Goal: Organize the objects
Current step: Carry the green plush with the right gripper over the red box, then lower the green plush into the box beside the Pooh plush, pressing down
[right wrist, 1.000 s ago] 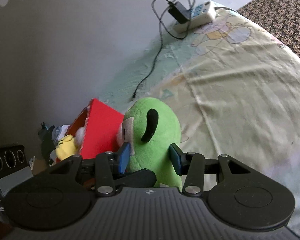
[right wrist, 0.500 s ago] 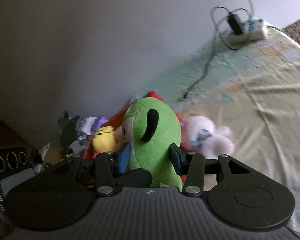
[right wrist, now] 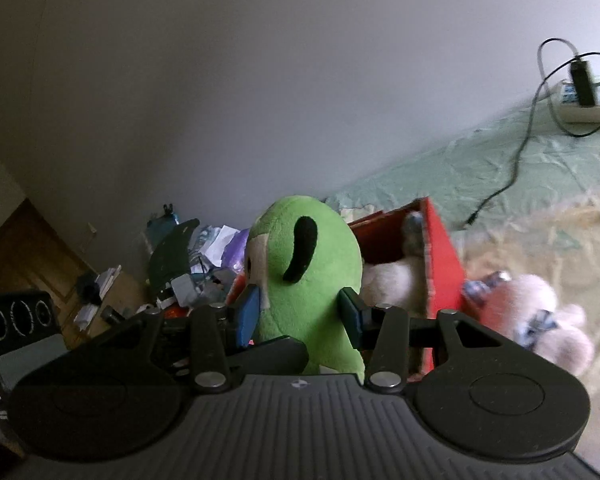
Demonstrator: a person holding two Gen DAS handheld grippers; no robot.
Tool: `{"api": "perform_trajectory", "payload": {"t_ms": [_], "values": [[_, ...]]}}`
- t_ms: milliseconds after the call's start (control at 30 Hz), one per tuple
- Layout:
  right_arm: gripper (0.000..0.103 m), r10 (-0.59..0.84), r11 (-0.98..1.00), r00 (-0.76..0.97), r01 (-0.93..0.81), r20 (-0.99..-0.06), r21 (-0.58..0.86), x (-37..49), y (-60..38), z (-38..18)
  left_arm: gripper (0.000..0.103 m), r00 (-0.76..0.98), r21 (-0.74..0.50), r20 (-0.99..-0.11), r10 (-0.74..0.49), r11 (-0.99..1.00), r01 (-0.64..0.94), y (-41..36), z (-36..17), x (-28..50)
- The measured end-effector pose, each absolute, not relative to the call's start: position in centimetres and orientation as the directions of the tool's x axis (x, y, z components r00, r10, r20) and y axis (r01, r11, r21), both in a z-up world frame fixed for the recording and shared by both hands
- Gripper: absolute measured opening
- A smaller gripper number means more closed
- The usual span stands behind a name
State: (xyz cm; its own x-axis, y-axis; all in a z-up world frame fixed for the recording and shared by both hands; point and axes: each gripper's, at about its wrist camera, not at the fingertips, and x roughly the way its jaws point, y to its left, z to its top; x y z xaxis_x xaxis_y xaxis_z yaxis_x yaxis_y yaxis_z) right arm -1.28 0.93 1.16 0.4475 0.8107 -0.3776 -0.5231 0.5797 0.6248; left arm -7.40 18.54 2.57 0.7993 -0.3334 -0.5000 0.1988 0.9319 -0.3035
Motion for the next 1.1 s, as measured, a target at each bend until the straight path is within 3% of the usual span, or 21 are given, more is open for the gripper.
{"api": "perform_trajectory", "payload": {"t_ms": [733, 1100], "values": [[0.047, 0.828, 0.557, 0.304, -0.549, -0.472, 0.623, 1.2, 9.7, -3.6, 0.075, 0.764, -0.229, -0.623, -0.170, 0.973, 0.030, 25.9, -2.4, -5.0], [0.047, 0.850, 0.521, 0.262, -0.537, -0.456, 0.663, 1.5, 9.7, -4.3, 0.076, 0.739, -0.206, -0.663, -0.123, 0.978, -0.022, 26.3, -3.1, -4.4]]}}
